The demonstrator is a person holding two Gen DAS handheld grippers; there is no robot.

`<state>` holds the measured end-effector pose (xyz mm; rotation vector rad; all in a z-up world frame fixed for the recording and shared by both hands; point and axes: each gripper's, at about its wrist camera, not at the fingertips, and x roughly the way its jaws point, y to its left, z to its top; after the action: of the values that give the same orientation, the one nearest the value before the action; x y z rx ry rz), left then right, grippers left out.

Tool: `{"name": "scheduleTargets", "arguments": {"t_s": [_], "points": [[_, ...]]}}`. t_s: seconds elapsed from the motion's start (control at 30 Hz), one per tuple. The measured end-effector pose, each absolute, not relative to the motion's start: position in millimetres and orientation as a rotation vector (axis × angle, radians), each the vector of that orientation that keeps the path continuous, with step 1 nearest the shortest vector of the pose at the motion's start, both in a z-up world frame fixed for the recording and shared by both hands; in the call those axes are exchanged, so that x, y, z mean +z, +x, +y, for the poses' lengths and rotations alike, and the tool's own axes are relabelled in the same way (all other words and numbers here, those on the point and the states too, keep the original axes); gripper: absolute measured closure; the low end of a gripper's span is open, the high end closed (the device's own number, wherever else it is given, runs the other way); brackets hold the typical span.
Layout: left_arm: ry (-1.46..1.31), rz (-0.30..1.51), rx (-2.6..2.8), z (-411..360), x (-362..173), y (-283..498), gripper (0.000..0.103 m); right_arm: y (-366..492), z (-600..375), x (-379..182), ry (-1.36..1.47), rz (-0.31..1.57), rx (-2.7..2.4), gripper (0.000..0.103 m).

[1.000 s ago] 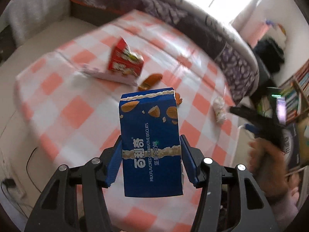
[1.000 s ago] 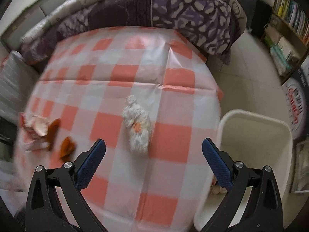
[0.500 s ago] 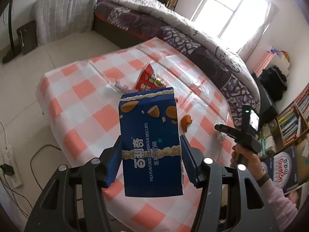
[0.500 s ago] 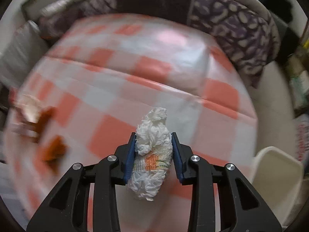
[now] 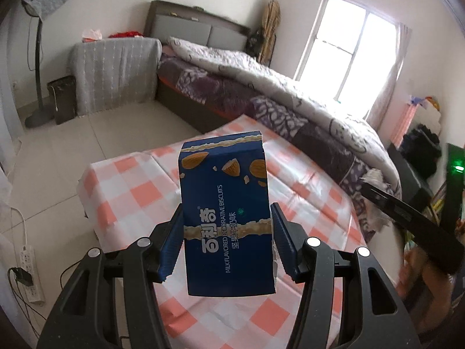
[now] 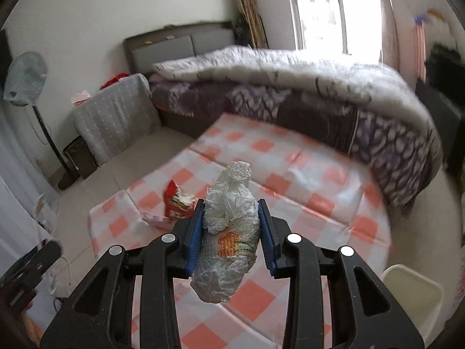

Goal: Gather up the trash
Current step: 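Carry the white bag over the white bin and open the right tool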

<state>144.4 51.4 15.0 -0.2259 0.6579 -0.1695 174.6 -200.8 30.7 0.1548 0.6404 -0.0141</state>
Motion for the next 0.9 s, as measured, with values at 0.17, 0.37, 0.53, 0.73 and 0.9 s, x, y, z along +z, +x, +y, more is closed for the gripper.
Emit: {"name": "scheduleTargets", "arguments": {"t_s": [0.17,0.37,0.53,0.73,0.9], "points": [[-0.192,0.63,-0.164,41.4,13.4,133.6,0.047,126.6,-197.3,37.2,0.117,0.59,-0.055,0.069],[-0.161,0.63,-0.166,25.1,6.6,127.8,0.047,98.9,-219.1,11.6,0.158,0.573,-0.134,0.069],[-0.144,0.619,-0.173,8.9,4.5,126.9,0.047,93.0,-230.5,16.1,0.133,0.52,-0.179,0.069],[-0.128,0.608,-0.199,-10.8,4.1,124.0,0.047,77.8,-248.0,21.5,0.159,0.496,-0.209,0.069],[-0.119,0.606,-0.226,-25.3,3.1,121.2,0.047,67.0,-270.8,23.3,0.195,0.496,-0.258,0.069]]}}
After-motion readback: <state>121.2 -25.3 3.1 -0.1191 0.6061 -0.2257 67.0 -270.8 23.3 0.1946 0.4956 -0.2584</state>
